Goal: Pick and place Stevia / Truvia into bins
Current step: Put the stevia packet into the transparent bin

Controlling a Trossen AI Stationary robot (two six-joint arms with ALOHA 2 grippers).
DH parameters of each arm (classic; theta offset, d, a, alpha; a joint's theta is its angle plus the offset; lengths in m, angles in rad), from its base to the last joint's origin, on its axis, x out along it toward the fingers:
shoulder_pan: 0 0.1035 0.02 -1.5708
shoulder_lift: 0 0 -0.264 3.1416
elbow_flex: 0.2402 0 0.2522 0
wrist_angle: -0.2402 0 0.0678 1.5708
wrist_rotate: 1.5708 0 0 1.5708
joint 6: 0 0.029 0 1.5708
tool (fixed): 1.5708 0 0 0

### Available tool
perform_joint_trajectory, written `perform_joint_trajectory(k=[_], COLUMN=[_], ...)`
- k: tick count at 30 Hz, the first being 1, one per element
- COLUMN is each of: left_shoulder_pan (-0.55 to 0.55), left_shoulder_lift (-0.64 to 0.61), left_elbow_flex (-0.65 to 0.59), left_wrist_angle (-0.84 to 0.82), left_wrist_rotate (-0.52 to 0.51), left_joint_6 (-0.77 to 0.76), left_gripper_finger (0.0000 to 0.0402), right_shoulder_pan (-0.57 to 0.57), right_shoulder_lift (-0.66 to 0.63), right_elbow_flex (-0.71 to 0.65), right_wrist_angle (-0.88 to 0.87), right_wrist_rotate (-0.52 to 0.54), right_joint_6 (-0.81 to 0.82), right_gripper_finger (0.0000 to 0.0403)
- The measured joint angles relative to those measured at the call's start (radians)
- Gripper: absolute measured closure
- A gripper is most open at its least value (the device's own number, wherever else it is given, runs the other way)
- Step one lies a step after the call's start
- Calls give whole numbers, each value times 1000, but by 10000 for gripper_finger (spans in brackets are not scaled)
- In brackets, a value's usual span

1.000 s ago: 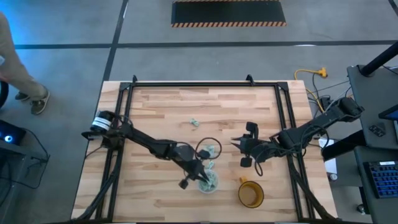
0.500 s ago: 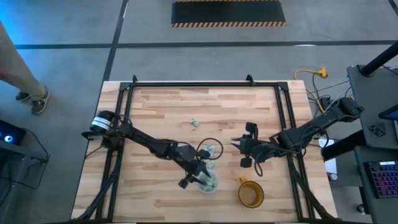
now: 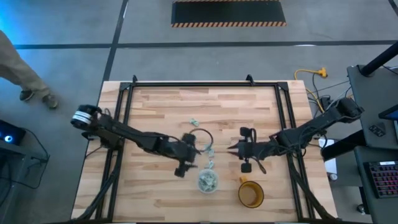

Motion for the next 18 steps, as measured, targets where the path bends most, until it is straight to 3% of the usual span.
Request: perform_joint_trajectory(k=[5, 10, 18], left_shoulder_pan=[0, 3, 14], left_shoulder_lift=[-99, -193, -322], left_elbow_flex=[-107, -253, -413], left_wrist_angle=[-101, -73, 27], left_wrist_rotate=[-157, -262, -292], left_joint_6=[-81, -109, -109], left_gripper_finger=[153, 153, 153], right_shoulder_pan=[-70, -170, -278], right_shoulder_lift=[68, 193, 336], right_elbow_flex=[-42, -41, 30], right_wrist_angle=[252, 341, 346], right_wrist_rotate=[-166, -300, -406], right_joint_6=[-88, -79, -102], right_gripper_finger=[344, 343, 297])
